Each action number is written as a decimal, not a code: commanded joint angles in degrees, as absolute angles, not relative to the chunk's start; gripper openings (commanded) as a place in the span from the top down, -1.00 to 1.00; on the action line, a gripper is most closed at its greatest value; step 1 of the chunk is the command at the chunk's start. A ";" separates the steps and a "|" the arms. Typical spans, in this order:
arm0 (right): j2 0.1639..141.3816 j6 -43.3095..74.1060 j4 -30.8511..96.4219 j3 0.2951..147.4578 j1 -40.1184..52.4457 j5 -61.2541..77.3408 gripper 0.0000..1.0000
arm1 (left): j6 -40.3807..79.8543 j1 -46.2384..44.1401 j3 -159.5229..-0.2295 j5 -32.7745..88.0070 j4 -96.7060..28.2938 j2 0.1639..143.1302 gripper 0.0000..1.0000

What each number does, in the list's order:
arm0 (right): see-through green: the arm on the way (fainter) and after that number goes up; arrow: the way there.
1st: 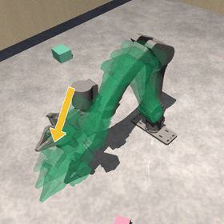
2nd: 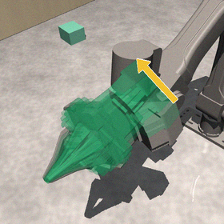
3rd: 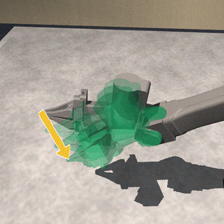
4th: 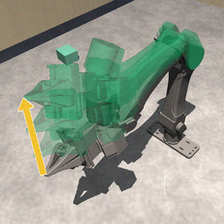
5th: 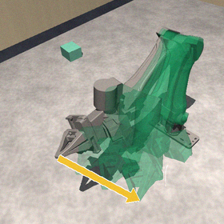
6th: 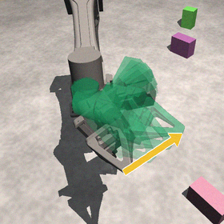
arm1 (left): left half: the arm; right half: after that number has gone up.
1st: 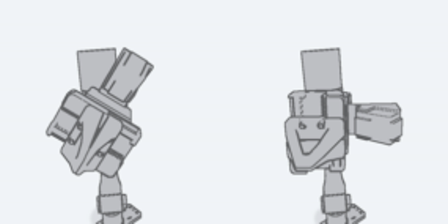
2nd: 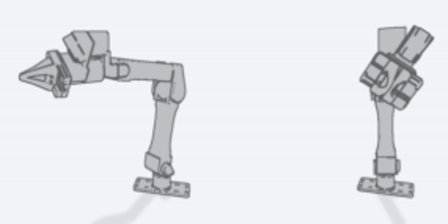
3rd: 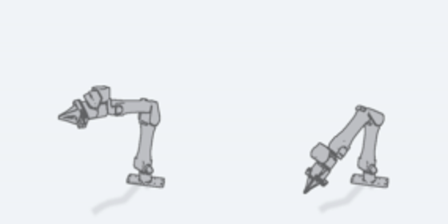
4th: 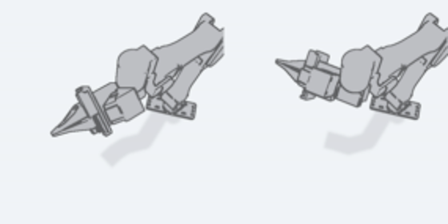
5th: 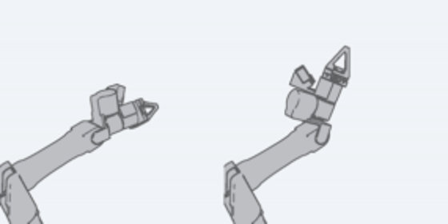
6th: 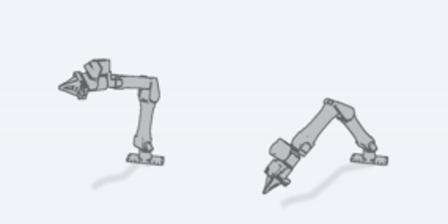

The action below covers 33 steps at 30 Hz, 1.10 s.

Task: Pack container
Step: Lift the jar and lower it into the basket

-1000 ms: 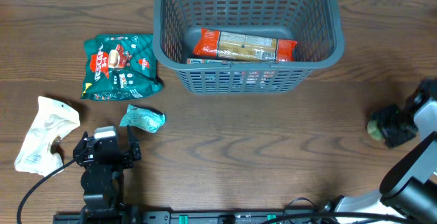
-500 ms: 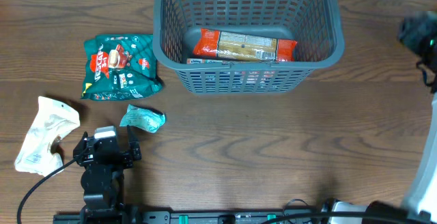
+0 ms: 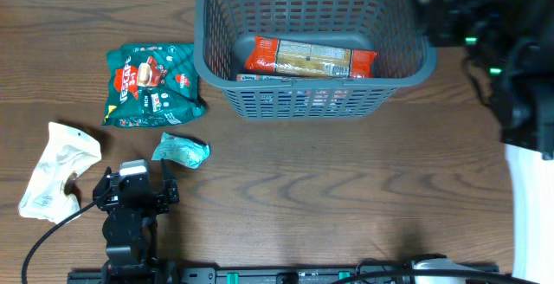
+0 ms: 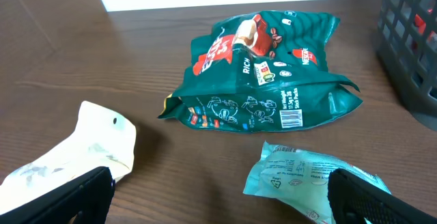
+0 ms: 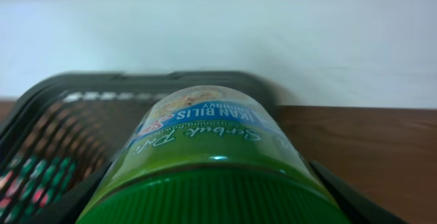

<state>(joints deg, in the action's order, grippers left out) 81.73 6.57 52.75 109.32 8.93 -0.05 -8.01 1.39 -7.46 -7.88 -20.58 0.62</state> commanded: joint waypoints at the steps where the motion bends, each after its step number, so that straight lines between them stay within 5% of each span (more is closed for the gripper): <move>1: 84.64 4.45 52.53 110.15 14.48 -7.84 0.97 | -8.97 1.15 -6.31 -8.12 -20.86 0.23 -0.97; 33: 118.54 8.10 59.61 110.13 13.98 -4.91 0.98 | -8.97 1.15 -6.31 -8.12 -20.86 0.23 -0.97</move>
